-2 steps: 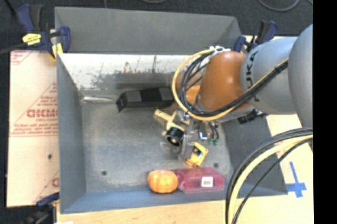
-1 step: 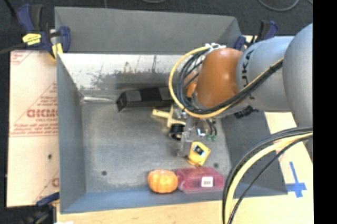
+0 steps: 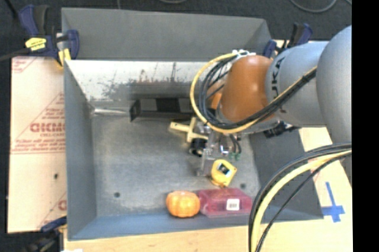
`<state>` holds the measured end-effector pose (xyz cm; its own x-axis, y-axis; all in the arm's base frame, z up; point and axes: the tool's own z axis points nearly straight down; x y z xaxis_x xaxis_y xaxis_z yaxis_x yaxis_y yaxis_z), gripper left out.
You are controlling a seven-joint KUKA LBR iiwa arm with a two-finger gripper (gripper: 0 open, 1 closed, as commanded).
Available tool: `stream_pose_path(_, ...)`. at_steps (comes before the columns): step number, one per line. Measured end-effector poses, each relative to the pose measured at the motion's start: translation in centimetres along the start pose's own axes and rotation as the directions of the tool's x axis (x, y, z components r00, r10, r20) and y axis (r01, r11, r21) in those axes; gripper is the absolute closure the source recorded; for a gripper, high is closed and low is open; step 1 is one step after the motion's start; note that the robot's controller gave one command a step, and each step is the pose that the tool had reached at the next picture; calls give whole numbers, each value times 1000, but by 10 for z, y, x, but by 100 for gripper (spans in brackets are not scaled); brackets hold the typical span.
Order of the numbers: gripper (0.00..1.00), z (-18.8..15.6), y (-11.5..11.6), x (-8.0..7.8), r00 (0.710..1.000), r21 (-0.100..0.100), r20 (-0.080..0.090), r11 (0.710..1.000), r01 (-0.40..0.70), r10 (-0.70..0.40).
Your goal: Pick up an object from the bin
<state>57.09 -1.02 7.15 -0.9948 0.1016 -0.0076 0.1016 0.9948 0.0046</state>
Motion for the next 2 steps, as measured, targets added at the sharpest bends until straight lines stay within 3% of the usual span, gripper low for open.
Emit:
stream_pose_path(1, 100, -3, -4, -5, 997, 9, 7, 997, 71, -71)
stream_pose_path(2, 100, -3, -4, -5, 997, 10, 6, 997, 78, -78)
